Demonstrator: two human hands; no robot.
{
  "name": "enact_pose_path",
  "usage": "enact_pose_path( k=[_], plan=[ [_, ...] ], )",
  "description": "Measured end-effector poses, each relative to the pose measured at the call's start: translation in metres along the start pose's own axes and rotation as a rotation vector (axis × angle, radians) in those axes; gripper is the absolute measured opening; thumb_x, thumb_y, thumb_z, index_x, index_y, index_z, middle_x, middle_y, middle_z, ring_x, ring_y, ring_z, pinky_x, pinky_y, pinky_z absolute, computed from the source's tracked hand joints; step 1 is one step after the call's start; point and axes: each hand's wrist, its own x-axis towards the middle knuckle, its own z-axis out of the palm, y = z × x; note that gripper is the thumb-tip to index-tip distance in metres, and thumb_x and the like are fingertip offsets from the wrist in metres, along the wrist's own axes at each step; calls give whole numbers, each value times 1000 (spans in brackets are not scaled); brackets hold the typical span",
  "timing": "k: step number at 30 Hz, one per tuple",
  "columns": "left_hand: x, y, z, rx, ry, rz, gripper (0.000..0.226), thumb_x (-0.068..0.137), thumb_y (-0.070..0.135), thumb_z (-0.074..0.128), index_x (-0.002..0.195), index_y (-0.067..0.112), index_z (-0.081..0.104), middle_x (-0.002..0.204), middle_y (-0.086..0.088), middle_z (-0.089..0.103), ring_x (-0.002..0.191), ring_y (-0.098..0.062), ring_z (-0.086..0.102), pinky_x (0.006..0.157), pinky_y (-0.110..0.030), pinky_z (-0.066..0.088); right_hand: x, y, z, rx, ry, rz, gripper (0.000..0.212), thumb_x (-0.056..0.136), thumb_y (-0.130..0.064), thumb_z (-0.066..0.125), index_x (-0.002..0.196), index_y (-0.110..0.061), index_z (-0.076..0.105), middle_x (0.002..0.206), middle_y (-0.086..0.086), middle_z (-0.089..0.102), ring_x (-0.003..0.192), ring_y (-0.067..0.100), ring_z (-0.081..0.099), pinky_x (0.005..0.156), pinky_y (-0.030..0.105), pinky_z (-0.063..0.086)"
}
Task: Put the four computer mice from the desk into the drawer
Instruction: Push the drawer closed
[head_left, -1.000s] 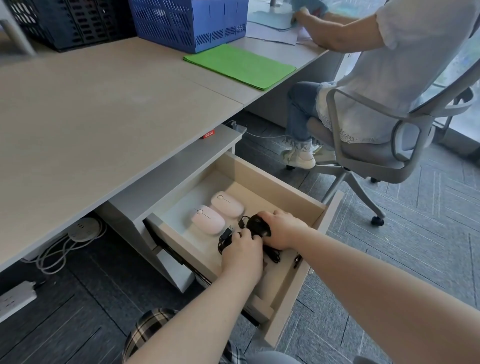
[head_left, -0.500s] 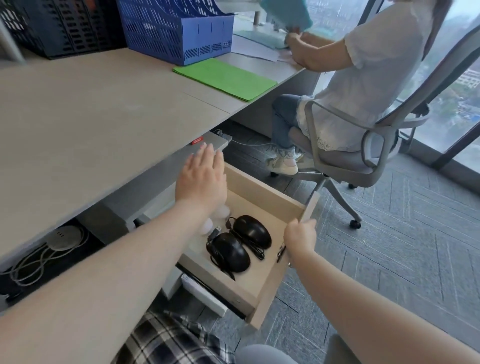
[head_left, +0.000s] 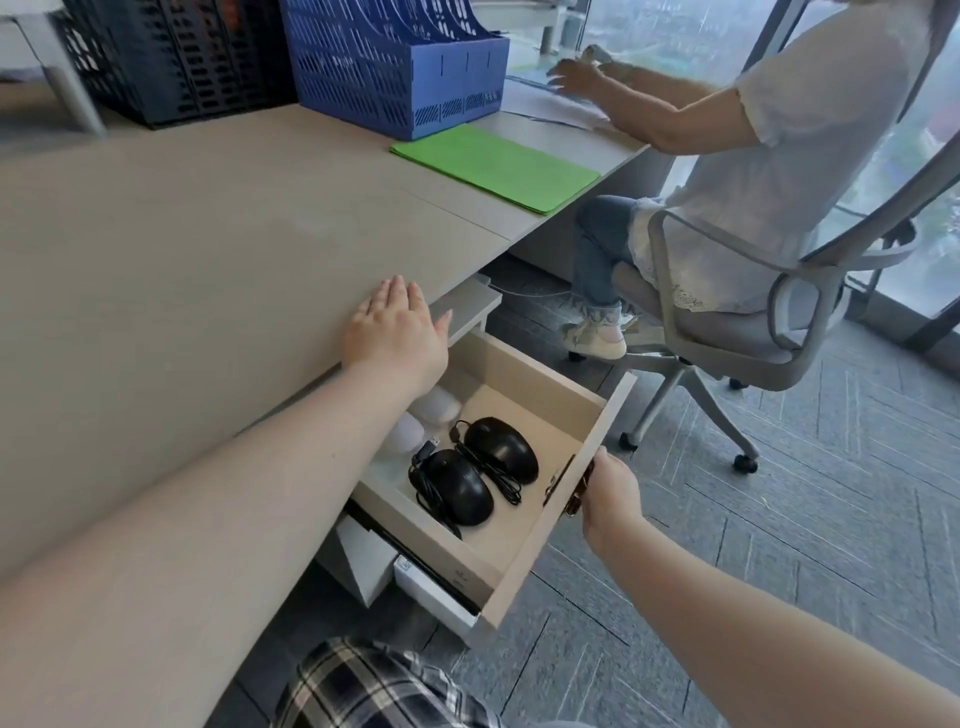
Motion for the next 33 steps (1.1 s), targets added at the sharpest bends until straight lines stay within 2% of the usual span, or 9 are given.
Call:
enact_pose_path(
  k=[5,10,14,18,22,25,28,30,33],
  plan=[
    [19,-22,-5,-24,-26,117,54,102,34,19,150,8,17,160,-11,14,148,-23,12,122,-38,11,2,9,39,-118,-44,-27,29,94,-32,35,80,-13,51,77,8,52,68,20,43,64,32,35],
    [28,-31,-3,-39,-29,163,52,102,30,21,150,10,16,161,-9,13,149,-21,11,122,-36,9,9,4,74,-179,-60,-43,33,96,-35,34,80,-12,51,70,3,45,59,16,35,57,30,29],
    [32,-34,-4,-77,-33,189,52,102,31,22,150,10,17,161,-8,13,149,-20,11,121,-36,9,15,2,106,-184,-96,-36,34,95,-37,35,69,-18,47,67,-1,42,59,15,35,54,28,27],
    [35,-36,-4,-97,-37,214,52,102,31,23,150,11,18,161,-7,13,149,-19,11,121,-35,8,20,3,134,-168,-145,-35,30,90,-41,38,83,-19,58,83,2,52,72,18,44,68,29,36],
    [37,-36,-5,-102,-42,232,53,102,30,23,150,11,17,161,-7,13,149,-19,10,122,-35,8,22,0,156,-180,-187,-42,35,89,-45,38,97,-19,59,85,-6,55,73,14,48,68,28,39],
    [36,-37,-5,-103,-31,237,53,101,30,23,150,11,18,161,-7,13,149,-18,10,122,-35,8,21,-1,170,-178,-209,-68,24,92,-44,36,88,-25,49,78,-10,44,64,8,37,62,26,34],
    [35,-37,-6,-105,-28,235,52,102,30,23,150,11,17,161,-6,12,149,-17,9,121,-34,7,24,-2,182,-159,-195,-79,32,94,-37,35,69,-25,50,74,-5,47,70,14,43,62,28,36],
    [35,-36,-6,-98,-24,239,53,102,30,23,150,11,17,161,-6,12,149,-17,9,121,-34,7,24,-3,190,-131,-192,-93,35,93,-32,34,60,-20,42,67,-2,40,61,15,36,56,27,28],
    [36,-36,-5,-87,-23,247,53,102,29,23,150,11,15,162,-5,11,149,-17,8,121,-33,6,25,-4,199,-105,-165,-107,30,95,-28,33,70,-15,43,64,-1,36,57,14,30,54,27,25]
  ],
)
